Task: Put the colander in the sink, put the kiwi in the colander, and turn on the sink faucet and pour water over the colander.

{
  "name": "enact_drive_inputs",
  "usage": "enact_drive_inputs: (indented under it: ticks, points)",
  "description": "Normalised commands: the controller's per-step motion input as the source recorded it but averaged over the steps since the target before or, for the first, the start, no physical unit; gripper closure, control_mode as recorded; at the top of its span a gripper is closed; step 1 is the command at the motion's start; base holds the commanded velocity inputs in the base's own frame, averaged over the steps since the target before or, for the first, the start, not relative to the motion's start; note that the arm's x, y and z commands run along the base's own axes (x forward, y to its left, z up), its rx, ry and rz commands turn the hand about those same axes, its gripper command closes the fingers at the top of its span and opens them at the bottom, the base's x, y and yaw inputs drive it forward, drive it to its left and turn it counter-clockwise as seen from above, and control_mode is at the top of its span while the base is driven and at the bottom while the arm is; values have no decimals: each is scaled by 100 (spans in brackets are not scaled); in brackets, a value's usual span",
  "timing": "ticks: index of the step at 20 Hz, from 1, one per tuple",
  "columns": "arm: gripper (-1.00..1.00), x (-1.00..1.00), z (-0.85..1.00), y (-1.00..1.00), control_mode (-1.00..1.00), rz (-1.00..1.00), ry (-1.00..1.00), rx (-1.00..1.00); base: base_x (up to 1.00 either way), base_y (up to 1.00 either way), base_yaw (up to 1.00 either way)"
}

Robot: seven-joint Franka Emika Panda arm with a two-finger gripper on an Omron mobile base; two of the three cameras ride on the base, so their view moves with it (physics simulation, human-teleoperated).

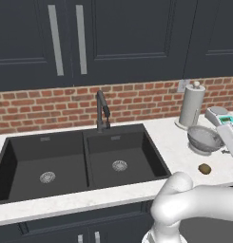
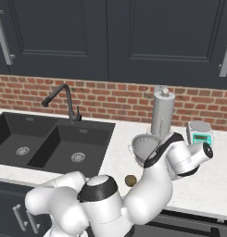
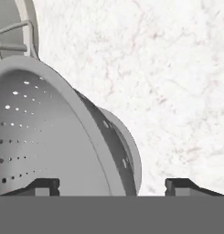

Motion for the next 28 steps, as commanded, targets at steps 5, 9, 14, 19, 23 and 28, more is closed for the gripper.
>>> enact_drive_inputs:
  ticks: [5,9,14,19,23,28]
  points:
    - [100,0,-38,38,-100,-7,8,-4,0,0,0]
    - [100,0,-23,83,-100,-8,2,-7,0,0,0]
    - [100,-2,-6,95,-100,-8,1,-10,0,0,0]
    - [100,-62,57,94,-100,0,-1,-13,0,0,0]
    - [100,-46,100,100,-100,6,0,-19,0,0,0]
    - [100,-3,100,100,-100,4,-3,-13,0,0,0]
